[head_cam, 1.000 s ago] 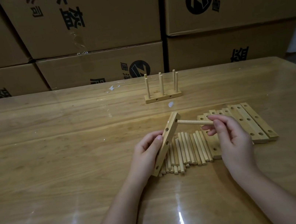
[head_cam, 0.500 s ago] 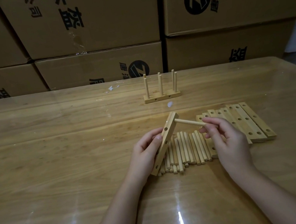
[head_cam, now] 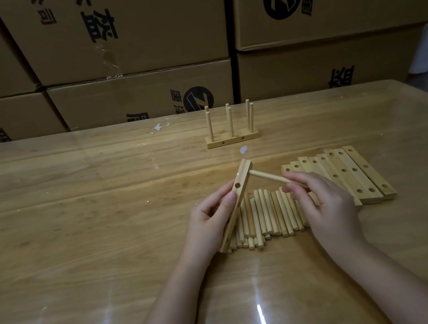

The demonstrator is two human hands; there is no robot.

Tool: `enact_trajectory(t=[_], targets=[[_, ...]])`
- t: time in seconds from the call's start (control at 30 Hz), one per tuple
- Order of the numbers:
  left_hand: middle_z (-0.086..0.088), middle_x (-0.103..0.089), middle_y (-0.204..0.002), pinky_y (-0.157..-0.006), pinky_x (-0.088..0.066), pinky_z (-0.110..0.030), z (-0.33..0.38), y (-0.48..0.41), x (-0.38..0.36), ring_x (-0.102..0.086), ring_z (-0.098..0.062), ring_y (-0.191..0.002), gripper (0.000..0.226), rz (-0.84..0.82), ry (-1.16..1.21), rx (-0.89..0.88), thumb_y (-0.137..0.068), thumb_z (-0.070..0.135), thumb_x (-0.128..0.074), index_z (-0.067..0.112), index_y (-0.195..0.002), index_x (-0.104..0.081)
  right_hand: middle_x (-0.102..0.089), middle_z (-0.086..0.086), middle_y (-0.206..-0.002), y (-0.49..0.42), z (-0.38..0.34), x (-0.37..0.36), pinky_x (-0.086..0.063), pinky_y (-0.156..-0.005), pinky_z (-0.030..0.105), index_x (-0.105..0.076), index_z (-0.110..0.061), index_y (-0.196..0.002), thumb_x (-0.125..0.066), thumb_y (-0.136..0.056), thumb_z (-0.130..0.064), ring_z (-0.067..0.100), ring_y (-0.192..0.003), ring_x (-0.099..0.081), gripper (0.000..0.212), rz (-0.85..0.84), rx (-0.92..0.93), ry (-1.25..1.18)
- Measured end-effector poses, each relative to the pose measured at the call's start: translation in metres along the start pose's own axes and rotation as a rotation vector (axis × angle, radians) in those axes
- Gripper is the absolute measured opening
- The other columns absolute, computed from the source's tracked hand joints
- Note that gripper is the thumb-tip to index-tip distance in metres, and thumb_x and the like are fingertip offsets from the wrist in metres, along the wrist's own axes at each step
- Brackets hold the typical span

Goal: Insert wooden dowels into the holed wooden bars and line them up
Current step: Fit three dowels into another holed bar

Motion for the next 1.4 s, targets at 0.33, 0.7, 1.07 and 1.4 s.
enact_trajectory(t=[0.33,0.7,1.07,1.4], targets=[[0.028,-0.068,-0.105,-0.079,-0.044,-0.005,-0.0011,0.0,0.0008,-0.06,0.008,-0.104,0.025,-0.005,-0.007,-0.004,-0.091,0.024,-0.059,0.038,-0.11,-0.067,-0.064,-0.008,-0.089,0.0011,0.0026,-0.0012,-0.053,-0.071,0.025,-0.064,-0.005,-0.109,-0.056,-0.087,-0.012,0.007,-0.08,-0.064,0.025,-0.01,-0.024,-0.004],[0.031,-0.068,-0.102,-0.078,-0.043,-0.003,0.0,0.0002,-0.0001,-0.059,0.011,-0.103,0.025,-0.019,-0.021,-0.011,-0.091,0.022,-0.06,0.035,-0.11,-0.066,-0.067,-0.006,-0.083,0.0025,0.0067,-0.0007,-0.05,-0.065,0.014,-0.065,-0.007,-0.107,-0.058,-0.087,-0.008,0.0,-0.072,-0.061,0.021,-0.03,-0.074,0.018],[0.03,-0.069,-0.099,-0.078,-0.044,-0.005,-0.0009,0.0017,-0.0004,-0.06,0.01,-0.101,0.025,-0.024,-0.05,-0.008,-0.088,0.026,-0.061,0.041,-0.107,-0.066,-0.064,-0.008,-0.074,0.004,0.0083,-0.0004,-0.05,-0.062,0.014,-0.066,-0.009,-0.103,-0.054,-0.089,-0.014,-0.001,-0.069,-0.061,0.019,-0.016,-0.124,0.02],[0.013,-0.071,-0.102,-0.081,-0.049,-0.014,-0.0023,0.0019,-0.0004,-0.061,0.0,-0.098,0.026,-0.018,-0.081,0.005,-0.083,0.037,-0.06,0.044,-0.107,-0.066,-0.064,-0.007,-0.072,0.0038,0.0091,-0.0023,-0.053,-0.058,0.024,-0.066,-0.007,-0.101,-0.055,-0.09,-0.012,0.002,-0.067,-0.061,0.016,-0.013,-0.144,0.031]])
Point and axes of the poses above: each hand's wrist, its own y-axis away from the middle knuckle, its own x-axis out of the back of the hand, z = x × y, the point moved 7 cm from there along -y, towards the middle knuckle
